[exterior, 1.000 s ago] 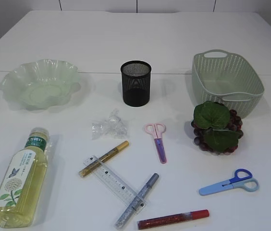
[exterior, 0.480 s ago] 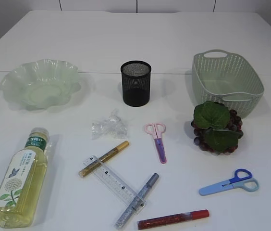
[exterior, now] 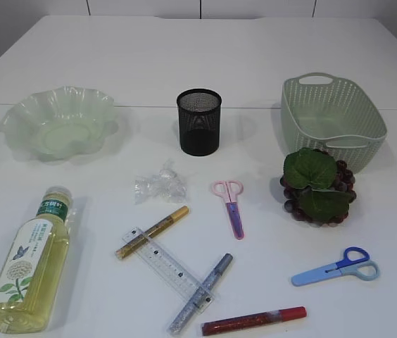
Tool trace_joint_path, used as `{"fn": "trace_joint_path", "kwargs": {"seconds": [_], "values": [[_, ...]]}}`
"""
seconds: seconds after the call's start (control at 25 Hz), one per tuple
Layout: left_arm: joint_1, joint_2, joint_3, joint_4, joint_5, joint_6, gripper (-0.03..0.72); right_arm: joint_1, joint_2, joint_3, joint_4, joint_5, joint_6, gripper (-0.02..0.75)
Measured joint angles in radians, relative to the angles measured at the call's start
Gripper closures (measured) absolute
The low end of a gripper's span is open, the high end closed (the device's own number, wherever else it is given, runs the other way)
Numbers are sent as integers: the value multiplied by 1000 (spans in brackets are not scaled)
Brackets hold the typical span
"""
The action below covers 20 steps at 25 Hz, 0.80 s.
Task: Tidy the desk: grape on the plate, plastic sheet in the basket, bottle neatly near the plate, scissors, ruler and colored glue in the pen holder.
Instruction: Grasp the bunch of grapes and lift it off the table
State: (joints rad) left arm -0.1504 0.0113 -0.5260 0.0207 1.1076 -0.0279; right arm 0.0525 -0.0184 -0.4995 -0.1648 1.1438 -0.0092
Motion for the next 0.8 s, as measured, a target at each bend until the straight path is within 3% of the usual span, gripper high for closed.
{"fn": "trace_joint_path", "kwargs": {"seconds": [0.56,0.8], "values": [[0,0,0,0,0,0,200,0,0,0,26,0,0,584],[0,0,0,0,0,0,200,0,120,-92,58,-4,9,566]]}}
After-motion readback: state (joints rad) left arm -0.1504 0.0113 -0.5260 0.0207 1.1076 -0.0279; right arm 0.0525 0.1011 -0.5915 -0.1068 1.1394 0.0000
